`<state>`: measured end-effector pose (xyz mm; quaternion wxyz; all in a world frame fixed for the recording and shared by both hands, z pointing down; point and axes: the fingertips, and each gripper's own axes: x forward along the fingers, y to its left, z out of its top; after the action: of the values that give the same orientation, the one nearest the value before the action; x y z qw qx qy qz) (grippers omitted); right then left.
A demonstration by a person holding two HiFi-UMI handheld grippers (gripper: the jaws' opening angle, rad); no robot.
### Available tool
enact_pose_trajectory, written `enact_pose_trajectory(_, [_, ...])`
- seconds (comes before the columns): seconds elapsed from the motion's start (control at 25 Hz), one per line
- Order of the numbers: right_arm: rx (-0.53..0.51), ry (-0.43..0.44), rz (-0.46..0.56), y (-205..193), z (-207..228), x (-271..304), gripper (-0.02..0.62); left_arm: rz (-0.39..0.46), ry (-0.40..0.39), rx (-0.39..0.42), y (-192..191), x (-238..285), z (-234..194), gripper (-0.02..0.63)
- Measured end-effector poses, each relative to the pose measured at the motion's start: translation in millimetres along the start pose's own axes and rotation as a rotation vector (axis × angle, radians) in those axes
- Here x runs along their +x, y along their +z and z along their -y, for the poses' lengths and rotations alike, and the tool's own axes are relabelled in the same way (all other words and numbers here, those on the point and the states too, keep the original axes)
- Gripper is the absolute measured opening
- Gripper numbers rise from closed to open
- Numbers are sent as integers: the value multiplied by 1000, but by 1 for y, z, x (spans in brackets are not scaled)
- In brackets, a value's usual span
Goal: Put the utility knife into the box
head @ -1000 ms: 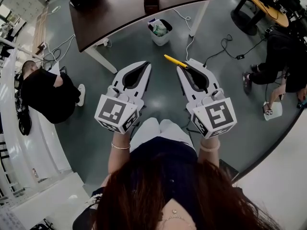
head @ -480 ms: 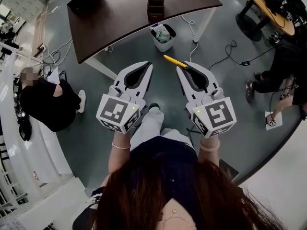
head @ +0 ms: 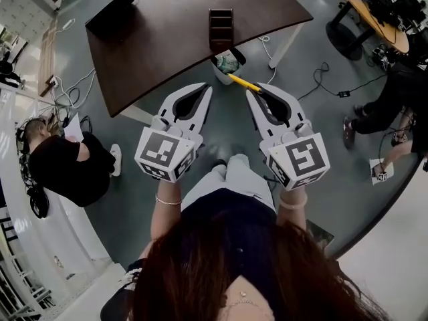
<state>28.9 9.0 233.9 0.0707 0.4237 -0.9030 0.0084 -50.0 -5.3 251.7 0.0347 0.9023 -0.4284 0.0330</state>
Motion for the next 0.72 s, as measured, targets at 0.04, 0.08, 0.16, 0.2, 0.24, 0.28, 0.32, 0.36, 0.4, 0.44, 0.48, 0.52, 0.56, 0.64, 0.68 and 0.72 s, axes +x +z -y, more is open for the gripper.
enact_pose_trajectory(0.04, [5, -2, -6, -2, 4, 7, 52, -5, -2, -6, -3, 5, -6, 2])
enact_pose_trajectory(0.08, [9, -6, -11, -4, 9, 14, 52, -10, -3, -12, -5, 11, -12, 2])
enact_pose_trajectory(0.16, [18, -13, -17, -8, 22, 28, 52, -18, -5, -22, -9, 25, -24, 2])
enact_pose_trajectory(0.2, [20, -16, -20, -10, 29, 35, 52, -22, -5, -26, -11, 33, -30, 2])
enact_pose_trajectory(0.24, [19, -18, -24, -12, 37, 44, 52, -24, -5, -29, -13, 41, -36, 1])
enact_pose_trajectory(0.28, [16, -19, -29, -14, 46, 53, 52, -26, -3, -31, -14, 50, -44, 2])
enact_pose_trajectory(0.32, [12, -19, -34, -15, 54, 62, 52, -27, -3, -33, -15, 60, -51, 2])
enact_pose_trajectory(0.36, [11, -16, -38, -16, 63, 72, 52, -28, -3, -32, -15, 71, -59, 1])
enact_pose_trajectory(0.4, [12, -11, -39, -16, 73, 82, 52, -28, -5, -30, -13, 82, -66, 2])
enact_pose_trajectory(0.44, [12, -5, -38, -15, 82, 92, 52, -25, -8, -26, -11, 94, -73, 2])
enact_pose_trajectory(0.48, [12, 0, -36, -13, 92, 103, 52, -22, -11, -21, -8, 105, -80, 2])
enact_pose_trajectory(0.52, [9, 5, -35, -11, 102, 114, 52, -18, -14, -17, -4, 117, -86, 2])
enact_pose_trajectory(0.56, [6, 9, -34, -10, 112, 125, 52, -16, -15, -13, -2, 128, -92, 2])
enact_pose_trajectory(0.64, [7, 23, -33, -7, 128, 145, 52, -23, -9, -7, 1, 148, -104, 2])
enact_pose_trajectory(0.68, [9, 33, -30, -6, 136, 154, 52, -24, -2, -6, 2, 157, -110, 2])
enact_pose_trajectory(0.72, [11, 41, -27, -4, 142, 162, 52, -22, 3, -7, 4, 165, -116, 2])
